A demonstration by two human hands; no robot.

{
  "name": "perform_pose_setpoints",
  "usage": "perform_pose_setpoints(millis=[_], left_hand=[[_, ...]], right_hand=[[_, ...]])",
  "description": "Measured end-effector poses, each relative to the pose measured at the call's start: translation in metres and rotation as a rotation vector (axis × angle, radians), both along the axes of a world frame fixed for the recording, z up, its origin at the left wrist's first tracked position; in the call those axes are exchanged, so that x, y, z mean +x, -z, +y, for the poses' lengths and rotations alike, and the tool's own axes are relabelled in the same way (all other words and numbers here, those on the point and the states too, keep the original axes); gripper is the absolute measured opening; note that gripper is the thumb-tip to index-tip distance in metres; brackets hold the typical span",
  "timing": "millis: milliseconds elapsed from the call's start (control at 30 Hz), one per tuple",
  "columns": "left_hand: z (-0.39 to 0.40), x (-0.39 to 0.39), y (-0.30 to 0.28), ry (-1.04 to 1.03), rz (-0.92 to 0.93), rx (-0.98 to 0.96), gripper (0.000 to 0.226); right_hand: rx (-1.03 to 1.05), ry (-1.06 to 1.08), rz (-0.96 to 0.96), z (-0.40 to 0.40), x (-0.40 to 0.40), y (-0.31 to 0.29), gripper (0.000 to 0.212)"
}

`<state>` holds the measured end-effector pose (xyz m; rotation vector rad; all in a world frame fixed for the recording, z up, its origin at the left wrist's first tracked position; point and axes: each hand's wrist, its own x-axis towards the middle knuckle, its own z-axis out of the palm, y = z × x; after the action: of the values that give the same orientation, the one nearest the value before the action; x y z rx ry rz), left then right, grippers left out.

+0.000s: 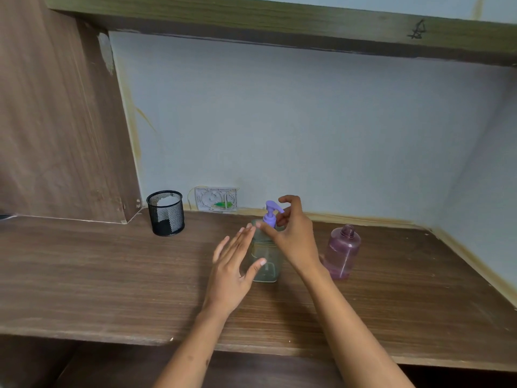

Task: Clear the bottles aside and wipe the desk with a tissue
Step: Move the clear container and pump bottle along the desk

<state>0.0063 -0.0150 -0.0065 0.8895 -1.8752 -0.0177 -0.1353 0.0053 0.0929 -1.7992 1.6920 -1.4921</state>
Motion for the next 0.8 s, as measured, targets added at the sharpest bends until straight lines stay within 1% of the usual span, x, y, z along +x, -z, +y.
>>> perform_pose_setpoints(millis=[100,200,267,333,400,500,567,633,700,800], left_hand=[[0.0001,0.0004,0.0009,-0.003,-0.010,-0.001,0.064],[-0.0004,0.0004,0.0014,-0.007,-0.008,0.002,0.065],[0.0002,0.0007,0.0010,-0.003,-0.005,0.001,0.065],[0.0008,0.0008,-0.0003,0.006,-0.007,0.003,0.066],[0.0011,0.0008,-0.0005,0.006,-0.010,0.006,0.066],[0.0010,0.0010,0.0003,-0.001,-0.012,0.004,0.065],[0.0008,0.0006,0.0009,0.000,-0.008,0.008,0.065],[0.0006,0.0003,0.0008,-0.002,-0.005,0.011,0.065],[0.0010,0.0004,0.0003,0.002,-0.004,0.008,0.065],[0.0017,0.0008,-0.0009,0.012,-0.012,0.002,0.067]], right_hand=[[-0.007,-0.104,-0.084,0.0015,-0.0020,-0.0002,0.061],[0.020,-0.166,-0.065,0.0037,-0.0021,-0.0029,0.066],[0.003,-0.135,-0.032,0.0033,-0.0004,-0.0027,0.071],[-0.040,-0.041,0.027,0.0015,0.0003,-0.0011,0.076],[-0.043,0.019,0.064,0.0013,0.0012,-0.0017,0.076],[-0.012,-0.016,0.031,0.0027,0.0018,-0.0041,0.067],[-0.004,-0.072,-0.019,0.0052,0.0013,-0.0057,0.067],[0.000,-0.103,-0.022,0.0072,0.0017,-0.0069,0.068],[0.004,-0.079,-0.003,0.0073,0.0028,-0.0069,0.073],[-0.028,0.027,0.068,0.0055,0.0039,-0.0042,0.083]])
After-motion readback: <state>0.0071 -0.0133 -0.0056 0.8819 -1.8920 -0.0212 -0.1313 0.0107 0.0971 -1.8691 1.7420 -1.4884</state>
